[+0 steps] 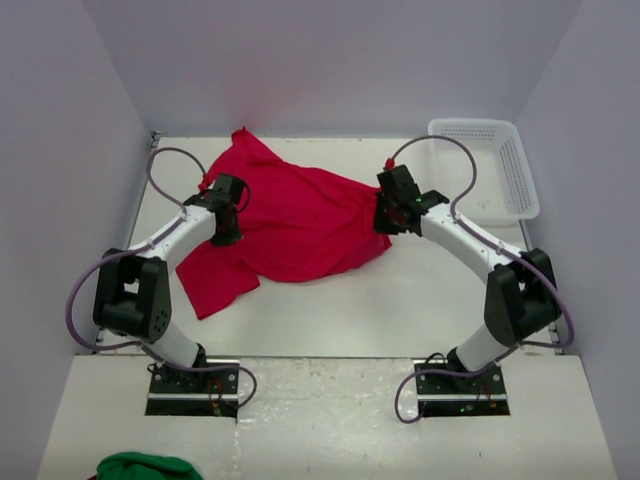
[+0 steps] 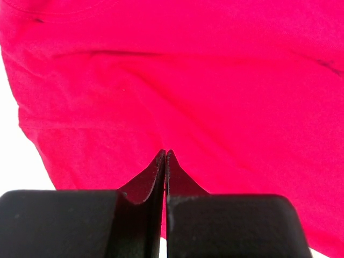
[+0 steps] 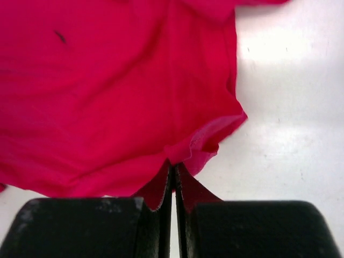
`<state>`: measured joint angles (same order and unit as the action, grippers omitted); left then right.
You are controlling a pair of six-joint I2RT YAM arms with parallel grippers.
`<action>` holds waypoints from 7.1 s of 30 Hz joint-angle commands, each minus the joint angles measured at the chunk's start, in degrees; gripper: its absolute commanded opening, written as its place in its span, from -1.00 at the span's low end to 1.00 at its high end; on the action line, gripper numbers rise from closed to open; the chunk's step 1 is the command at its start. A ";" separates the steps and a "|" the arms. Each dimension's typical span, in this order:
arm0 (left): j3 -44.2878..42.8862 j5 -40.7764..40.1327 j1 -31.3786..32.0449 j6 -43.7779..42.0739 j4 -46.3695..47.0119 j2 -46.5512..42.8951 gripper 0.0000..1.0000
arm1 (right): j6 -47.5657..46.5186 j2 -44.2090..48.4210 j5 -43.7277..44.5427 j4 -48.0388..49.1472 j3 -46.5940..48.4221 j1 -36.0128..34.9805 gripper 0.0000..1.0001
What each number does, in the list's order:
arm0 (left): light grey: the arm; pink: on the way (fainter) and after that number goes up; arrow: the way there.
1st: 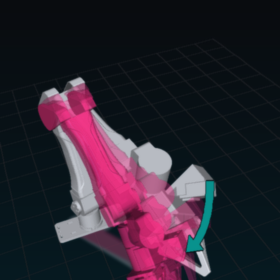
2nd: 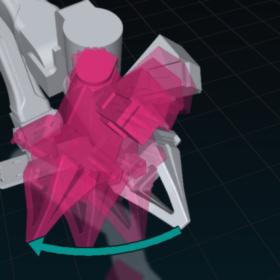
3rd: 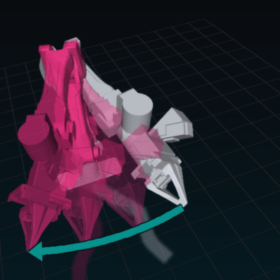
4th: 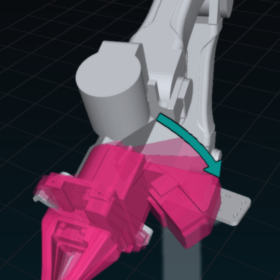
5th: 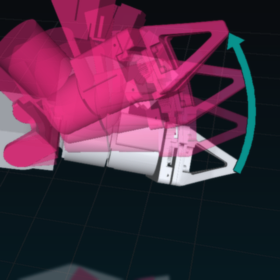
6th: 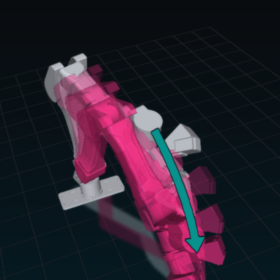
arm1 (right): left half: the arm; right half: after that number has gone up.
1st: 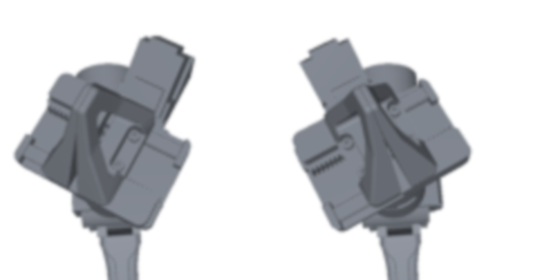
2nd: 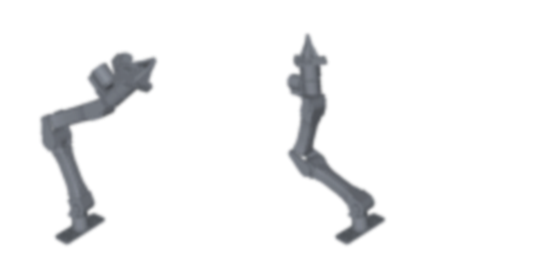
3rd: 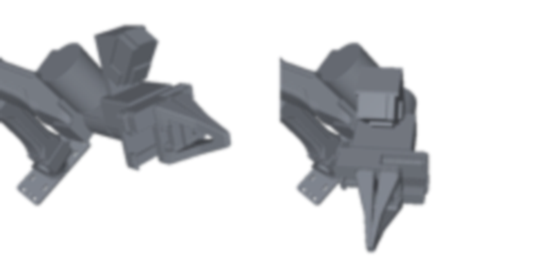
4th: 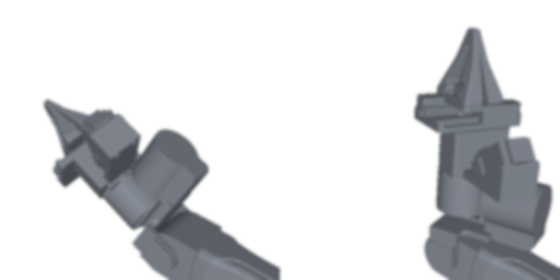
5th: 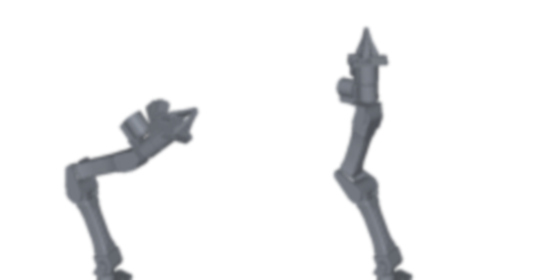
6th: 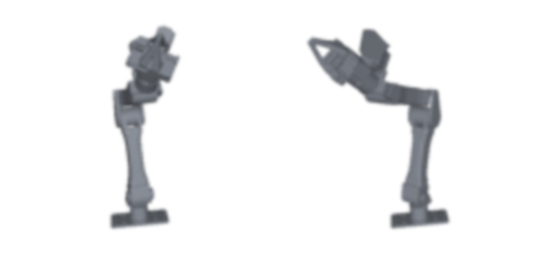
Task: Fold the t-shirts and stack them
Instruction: Flatten out the tshirt
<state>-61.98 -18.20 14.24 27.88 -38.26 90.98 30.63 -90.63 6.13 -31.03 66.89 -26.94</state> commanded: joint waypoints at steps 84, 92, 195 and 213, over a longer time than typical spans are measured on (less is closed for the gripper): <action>-1.22 1.32 0.97 -2.92 0.03 -4.41 -1.00 | 2.24 -13.61 -3.67 6.07 -3.35 1.27 -0.52; -0.52 1.50 0.97 -2.83 0.12 -4.23 -1.00 | 2.06 -10.45 -0.24 3.96 -3.44 1.10 -0.31; 6.79 10.03 -14.86 9.13 -19.49 -26.01 -1.00 | -1.63 13.46 -3.41 3.43 -4.32 -0.31 -1.00; -23.16 -7.29 -13.36 -3.97 -18.16 -41.32 -1.00 | -5.15 20.58 17.06 -13.61 14.29 -0.13 -1.00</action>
<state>-79.40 -21.06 -0.21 27.18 -57.01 49.50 26.65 -70.74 16.80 -40.75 76.51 -27.31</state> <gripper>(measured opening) 0.005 0.010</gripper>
